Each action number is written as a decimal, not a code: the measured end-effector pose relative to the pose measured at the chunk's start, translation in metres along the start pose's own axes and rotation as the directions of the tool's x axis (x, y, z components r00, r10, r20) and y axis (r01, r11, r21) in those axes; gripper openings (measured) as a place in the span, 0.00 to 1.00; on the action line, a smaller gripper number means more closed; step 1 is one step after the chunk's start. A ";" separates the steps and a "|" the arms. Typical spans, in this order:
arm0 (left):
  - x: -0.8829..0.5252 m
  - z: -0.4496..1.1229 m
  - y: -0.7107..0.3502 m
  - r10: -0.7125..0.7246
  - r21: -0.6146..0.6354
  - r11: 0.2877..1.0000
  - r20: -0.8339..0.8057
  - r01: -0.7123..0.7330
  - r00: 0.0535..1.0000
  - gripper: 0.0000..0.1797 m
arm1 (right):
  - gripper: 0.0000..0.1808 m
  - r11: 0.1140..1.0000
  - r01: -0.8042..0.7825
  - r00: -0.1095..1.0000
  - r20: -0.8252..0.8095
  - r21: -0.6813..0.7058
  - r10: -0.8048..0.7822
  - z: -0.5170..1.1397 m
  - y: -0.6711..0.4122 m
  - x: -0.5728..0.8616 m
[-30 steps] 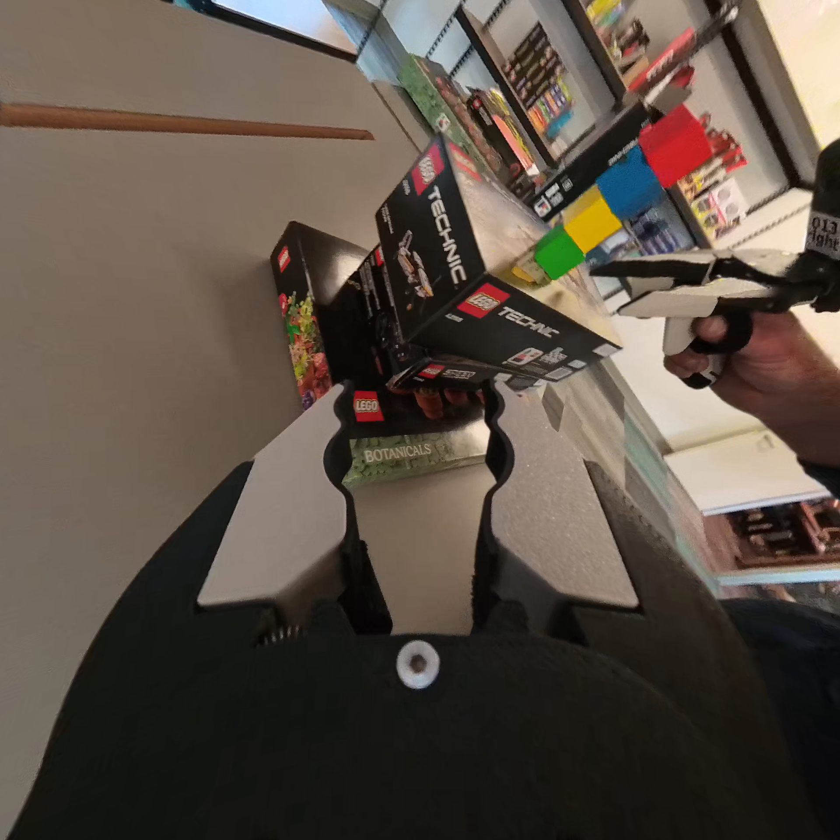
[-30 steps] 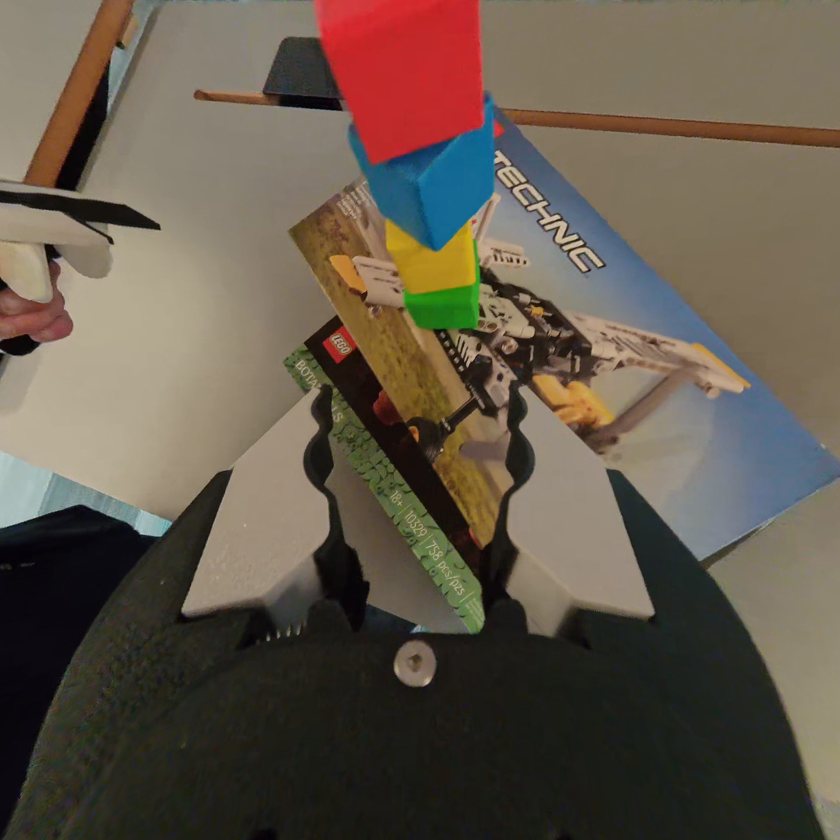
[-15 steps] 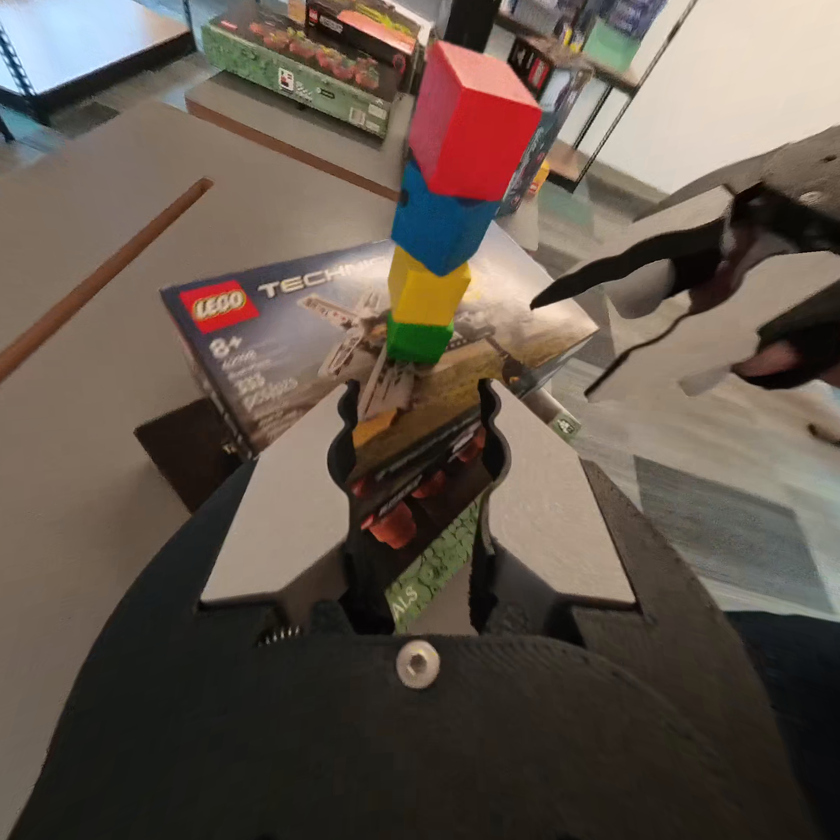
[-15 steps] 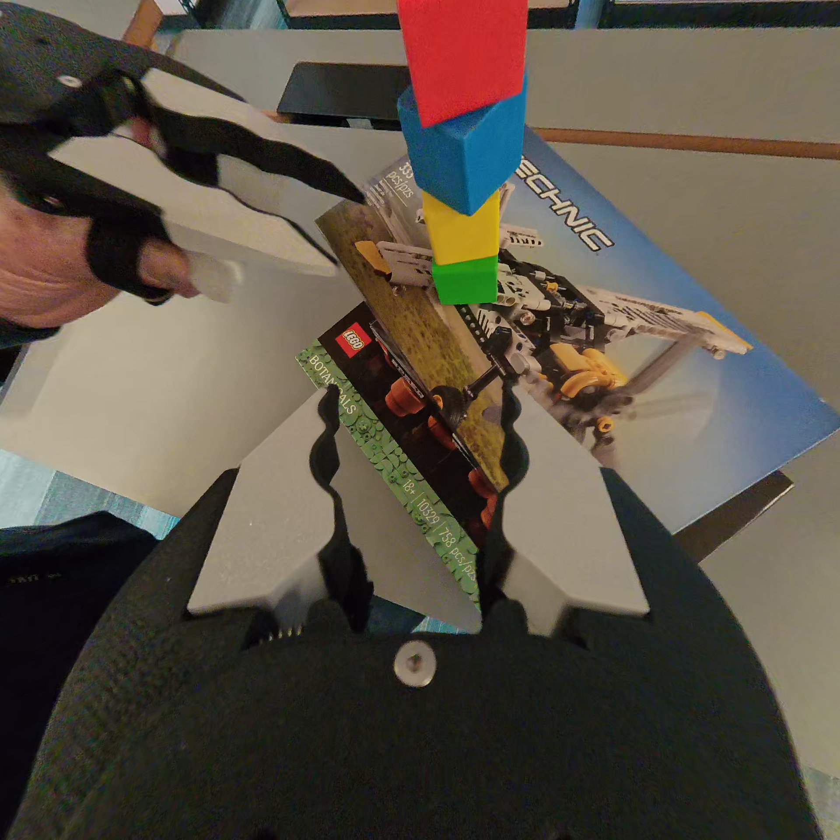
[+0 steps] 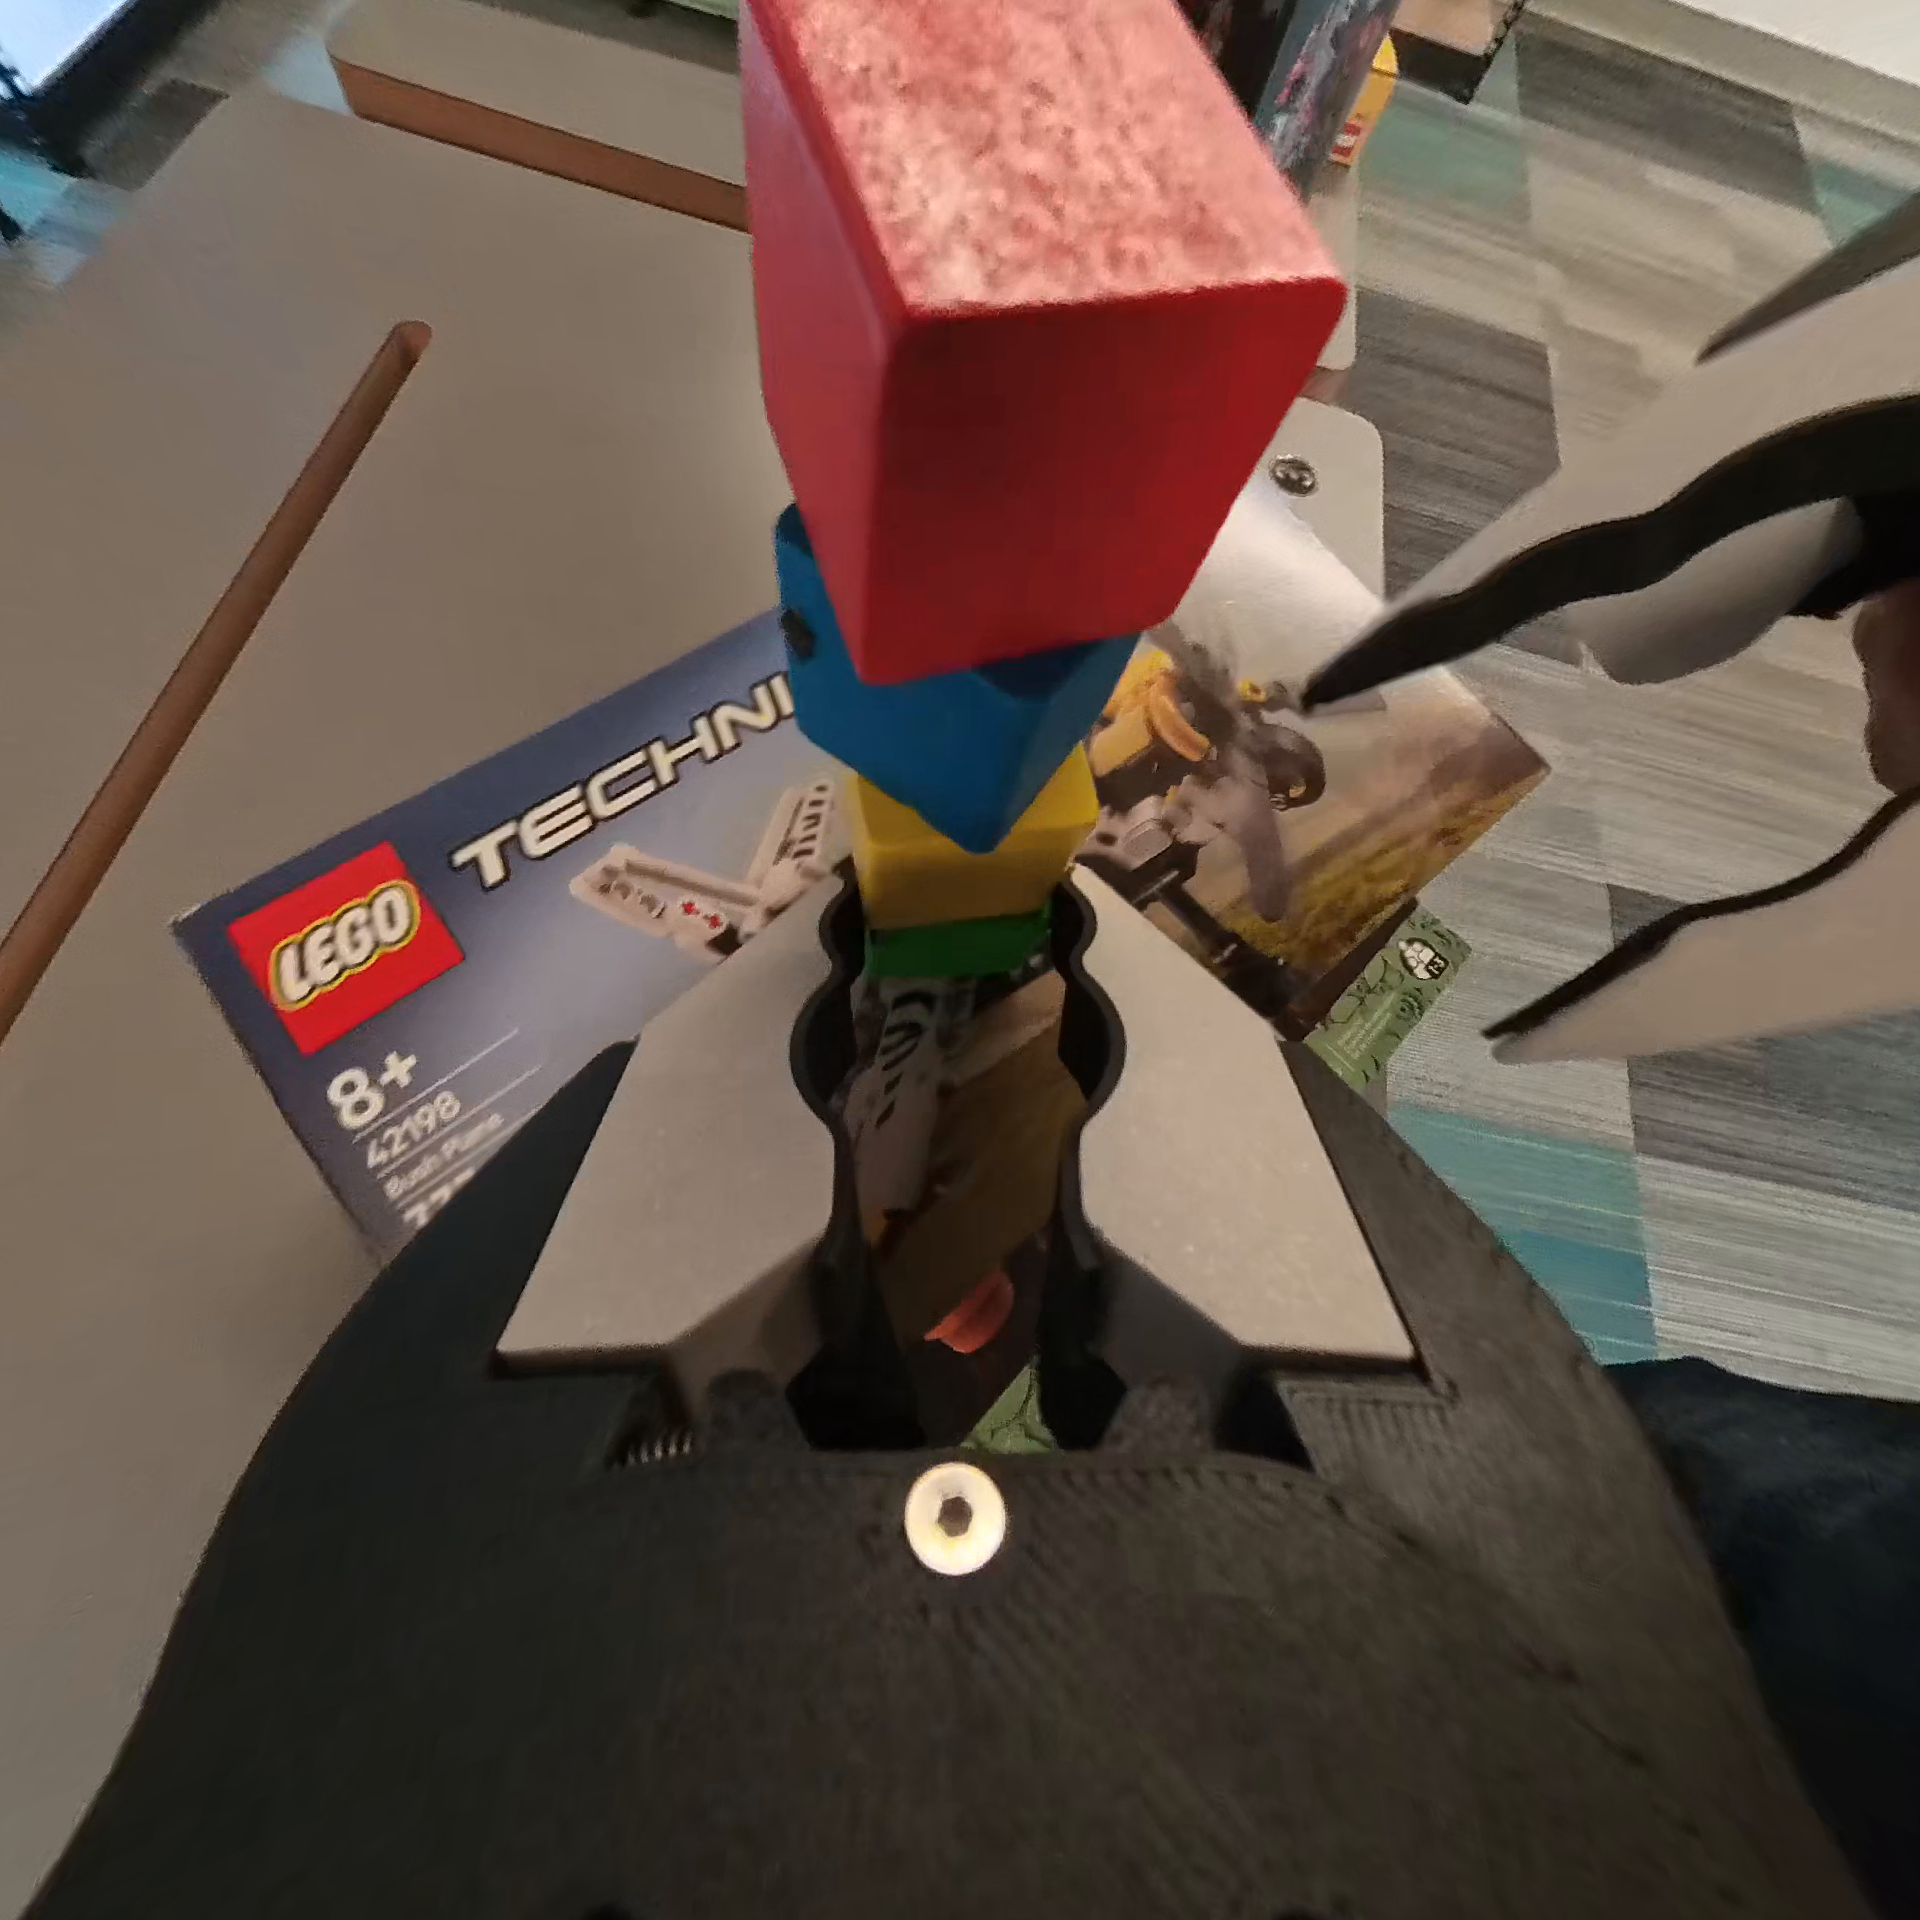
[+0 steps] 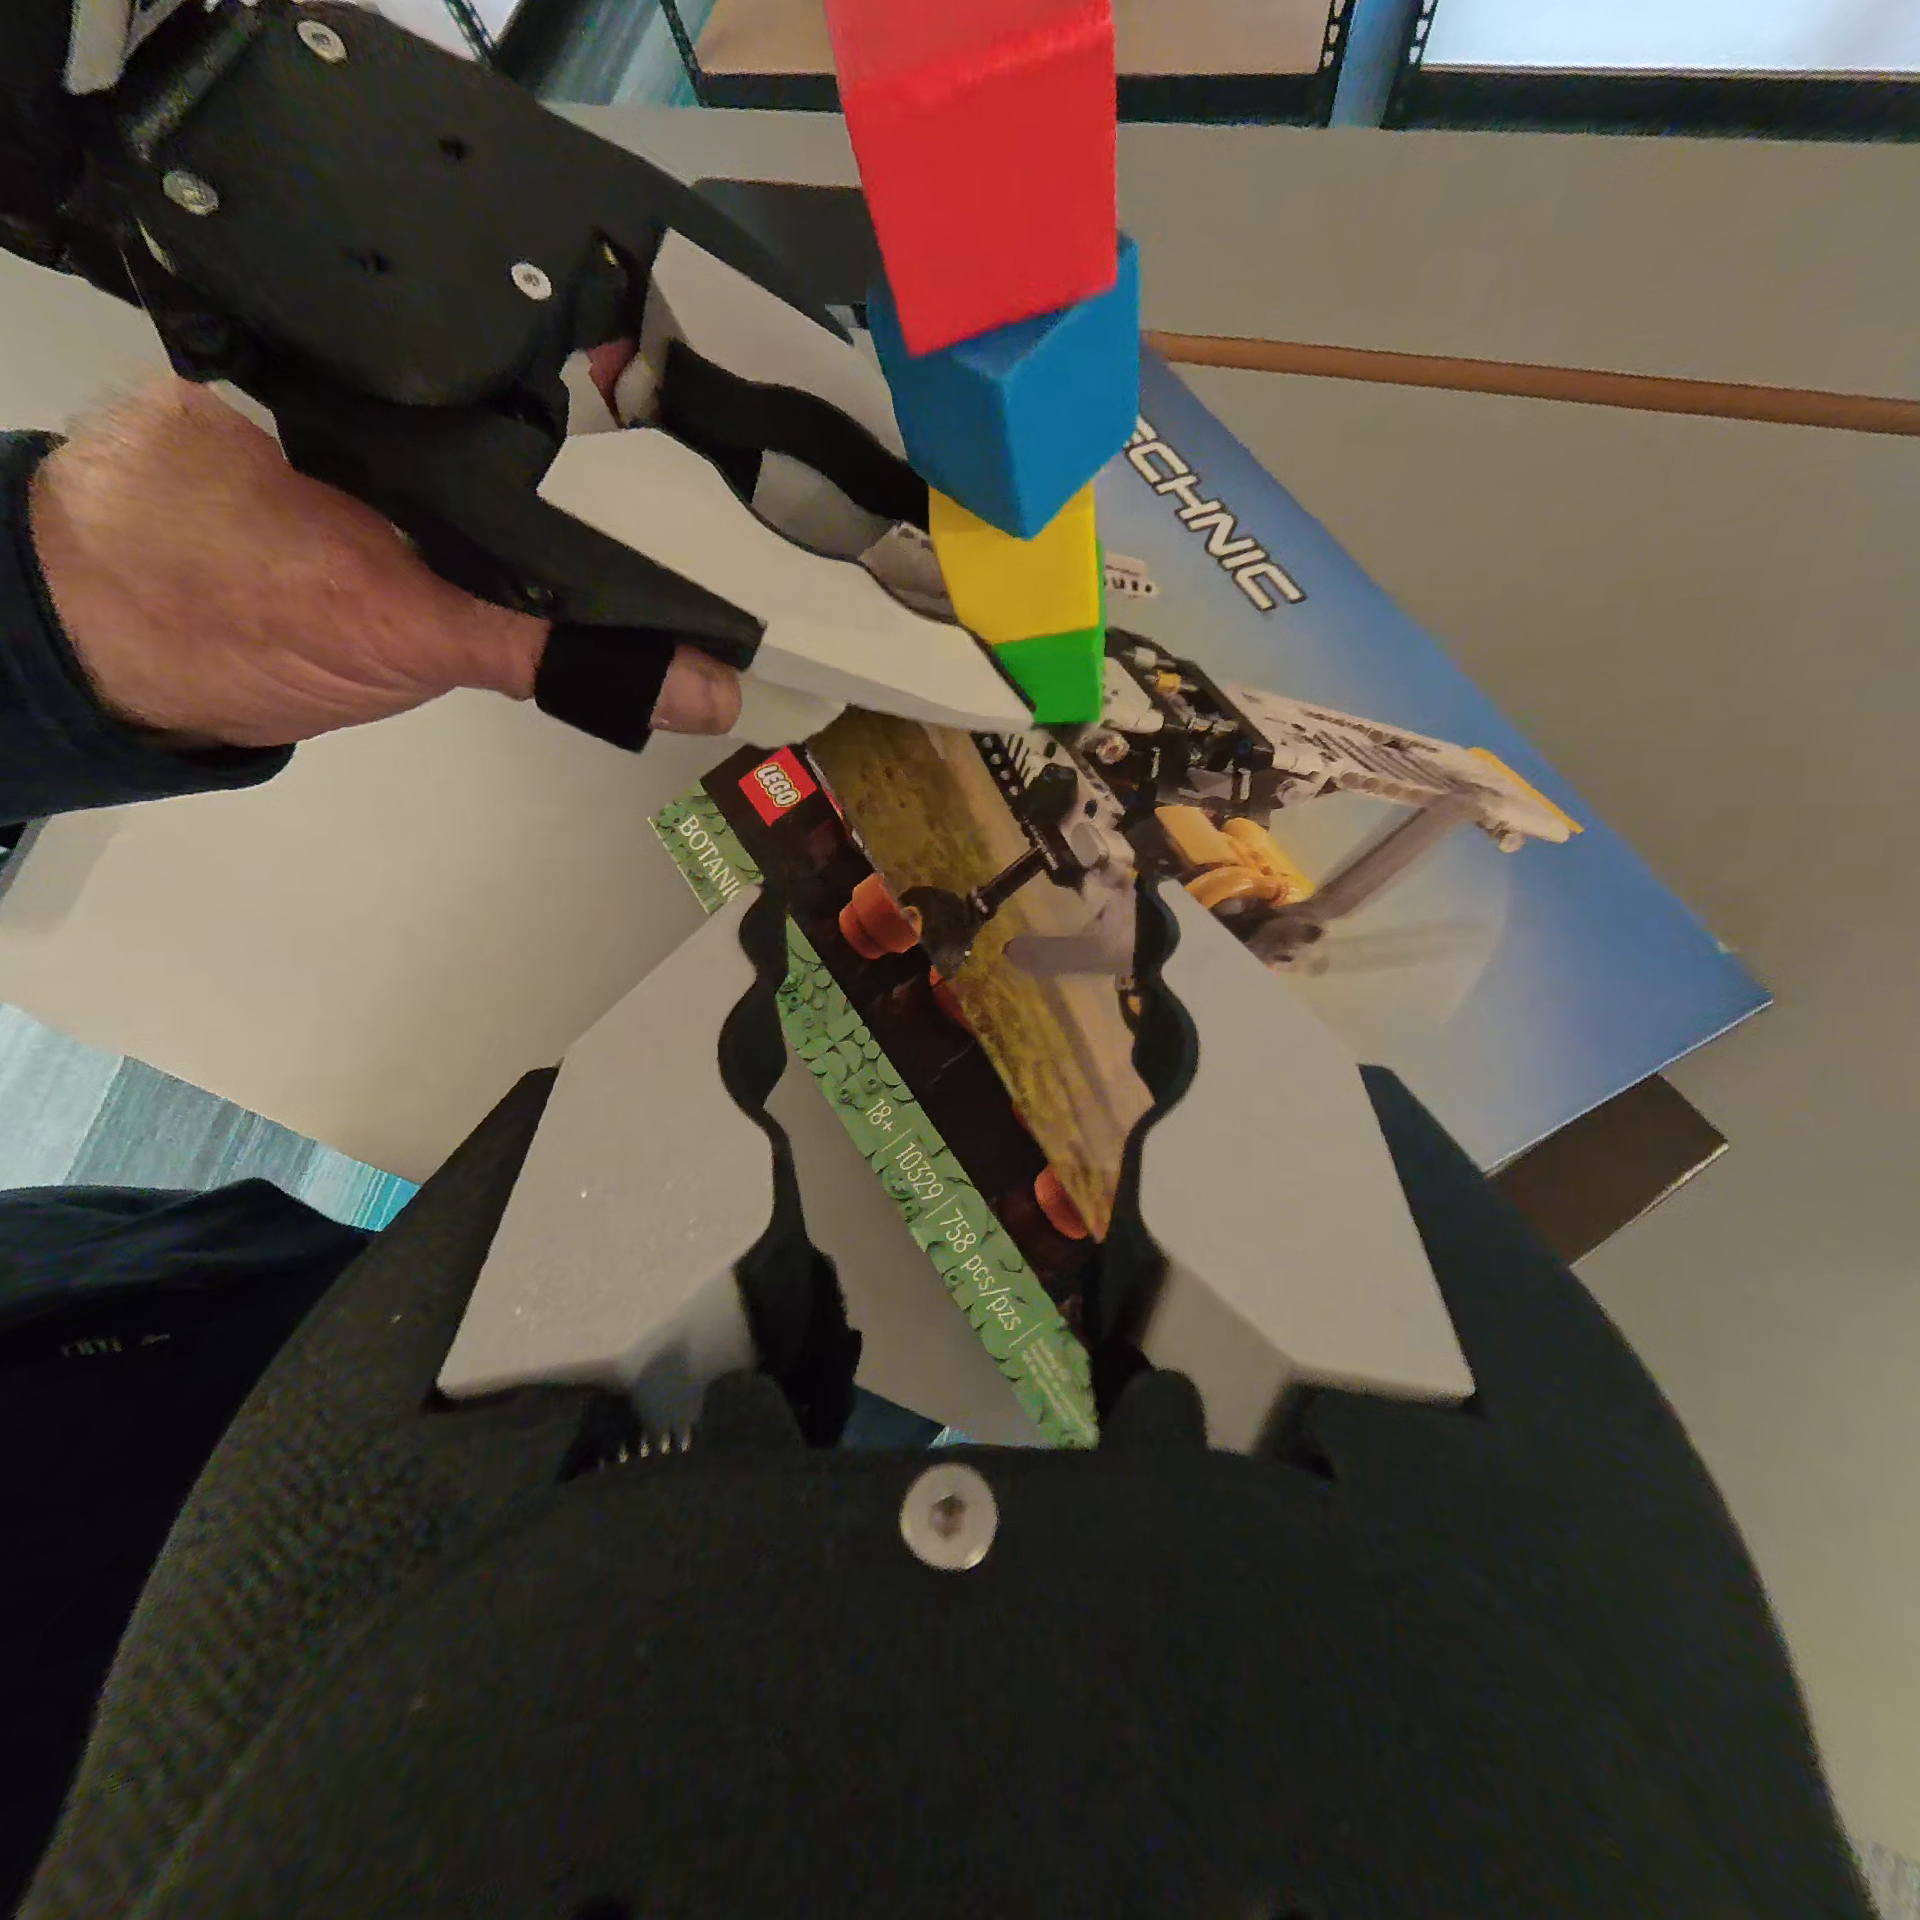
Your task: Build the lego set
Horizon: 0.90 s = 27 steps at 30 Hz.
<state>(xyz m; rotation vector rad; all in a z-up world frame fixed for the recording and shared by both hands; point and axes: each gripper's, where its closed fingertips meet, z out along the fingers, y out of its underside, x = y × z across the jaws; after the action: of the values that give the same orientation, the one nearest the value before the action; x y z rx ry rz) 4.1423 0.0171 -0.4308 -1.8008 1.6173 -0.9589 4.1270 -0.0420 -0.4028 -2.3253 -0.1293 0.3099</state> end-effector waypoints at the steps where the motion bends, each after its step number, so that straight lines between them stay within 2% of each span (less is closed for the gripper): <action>1: 0.002 0.003 -0.001 0.011 -0.001 1.000 -0.005 -0.011 1.000 0.19 | 0.37 1.000 0.005 1.000 0.001 0.005 -0.005 0.000 -0.003 0.003; 10: 0.013 0.022 -0.013 0.094 -0.018 0.995 -0.067 -0.095 0.993 0.18 | 0.35 0.998 0.059 0.996 0.063 0.037 -0.061 0.006 -0.036 0.024; 15: 0.013 0.024 -0.013 0.108 -0.032 0.993 -0.065 -0.111 0.992 0.18 | 0.37 0.999 0.044 0.990 0.134 0.015 -0.046 0.016 -0.042 0.026; 21: 0.013 0.025 -0.012 0.126 -0.051 0.990 -0.071 -0.129 0.990 0.18 | 0.33 0.999 0.034 0.985 0.171 0.023 -0.037 0.015 -0.042 0.023; 27: 0.013 0.026 -0.013 0.144 -0.062 0.987 -0.092 -0.150 0.985 0.18 | 0.33 1.000 0.022 0.984 0.178 0.015 -0.024 0.014 -0.037 0.024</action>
<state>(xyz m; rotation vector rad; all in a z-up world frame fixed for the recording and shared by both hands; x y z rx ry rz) 4.1714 0.0039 -0.4345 -1.6766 1.8306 -0.9362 4.1469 -0.0023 -0.3903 -2.2793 -0.2417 0.5052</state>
